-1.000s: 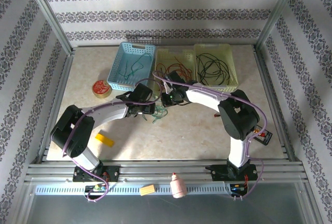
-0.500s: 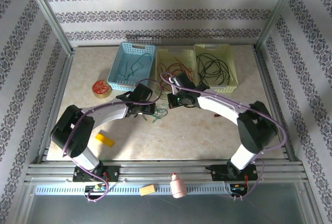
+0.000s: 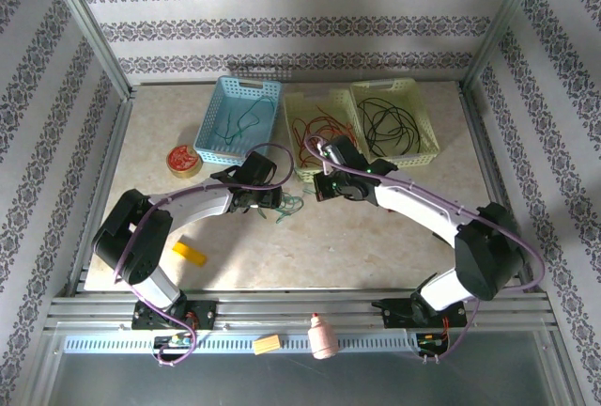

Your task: Untangle the cables

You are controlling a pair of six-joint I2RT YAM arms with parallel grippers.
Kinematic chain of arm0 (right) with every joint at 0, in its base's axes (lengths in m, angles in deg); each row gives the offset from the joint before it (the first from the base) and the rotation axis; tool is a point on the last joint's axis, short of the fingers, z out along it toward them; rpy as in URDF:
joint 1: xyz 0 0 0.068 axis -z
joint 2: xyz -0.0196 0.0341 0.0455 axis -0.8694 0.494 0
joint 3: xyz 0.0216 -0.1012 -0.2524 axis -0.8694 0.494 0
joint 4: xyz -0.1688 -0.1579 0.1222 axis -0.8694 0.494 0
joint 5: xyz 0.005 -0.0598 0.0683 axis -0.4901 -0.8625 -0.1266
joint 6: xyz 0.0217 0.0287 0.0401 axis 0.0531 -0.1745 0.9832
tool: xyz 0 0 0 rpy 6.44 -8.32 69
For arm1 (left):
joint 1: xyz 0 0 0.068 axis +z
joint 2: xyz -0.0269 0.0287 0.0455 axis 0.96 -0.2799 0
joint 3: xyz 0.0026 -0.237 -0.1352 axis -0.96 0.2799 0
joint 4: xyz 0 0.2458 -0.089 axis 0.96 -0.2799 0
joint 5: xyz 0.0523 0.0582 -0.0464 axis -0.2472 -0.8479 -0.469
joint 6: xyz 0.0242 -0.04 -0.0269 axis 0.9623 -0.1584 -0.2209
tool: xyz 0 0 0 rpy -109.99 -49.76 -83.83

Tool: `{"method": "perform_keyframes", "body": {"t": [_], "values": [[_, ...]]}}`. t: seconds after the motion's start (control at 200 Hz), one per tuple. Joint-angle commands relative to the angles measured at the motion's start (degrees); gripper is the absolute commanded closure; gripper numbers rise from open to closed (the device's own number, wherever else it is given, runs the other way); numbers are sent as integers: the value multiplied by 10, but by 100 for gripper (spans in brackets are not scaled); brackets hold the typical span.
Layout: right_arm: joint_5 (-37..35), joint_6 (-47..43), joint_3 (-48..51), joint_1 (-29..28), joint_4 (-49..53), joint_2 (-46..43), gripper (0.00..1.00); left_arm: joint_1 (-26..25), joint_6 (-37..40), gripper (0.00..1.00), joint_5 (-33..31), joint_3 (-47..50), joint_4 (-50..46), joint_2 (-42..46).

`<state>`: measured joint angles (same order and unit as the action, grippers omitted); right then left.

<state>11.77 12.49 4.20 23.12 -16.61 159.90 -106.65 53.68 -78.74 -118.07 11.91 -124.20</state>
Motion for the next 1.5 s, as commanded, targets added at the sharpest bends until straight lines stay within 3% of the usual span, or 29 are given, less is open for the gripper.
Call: {"method": "perform_keyframes", "body": {"t": [0.0, 0.385, 0.875, 1.065, 1.24, 1.38, 1.495], "values": [[18, 3, -23, -4, -24, 33, 100, -2, -4, 24, -10, -6, -8, 1], [82, 6, -108, -13, -46, 129, 100, 6, -24, 24, -35, 11, -8, 35], [113, 49, -93, -15, -48, 27, 100, 16, -75, 23, -158, 65, 26, 161], [109, 41, -230, -11, -32, 133, 100, 30, -98, 22, -183, 76, 0, 181], [139, 43, -474, -4, 6, 325, 100, 45, -127, 22, -165, 99, -11, 190], [136, 57, -622, -5, 32, 412, 65, 49, -114, 22, -132, 105, -5, 189], [121, 41, -594, -6, 24, 375, 54, 49, -72, 21, -83, 104, 22, 182]]}}
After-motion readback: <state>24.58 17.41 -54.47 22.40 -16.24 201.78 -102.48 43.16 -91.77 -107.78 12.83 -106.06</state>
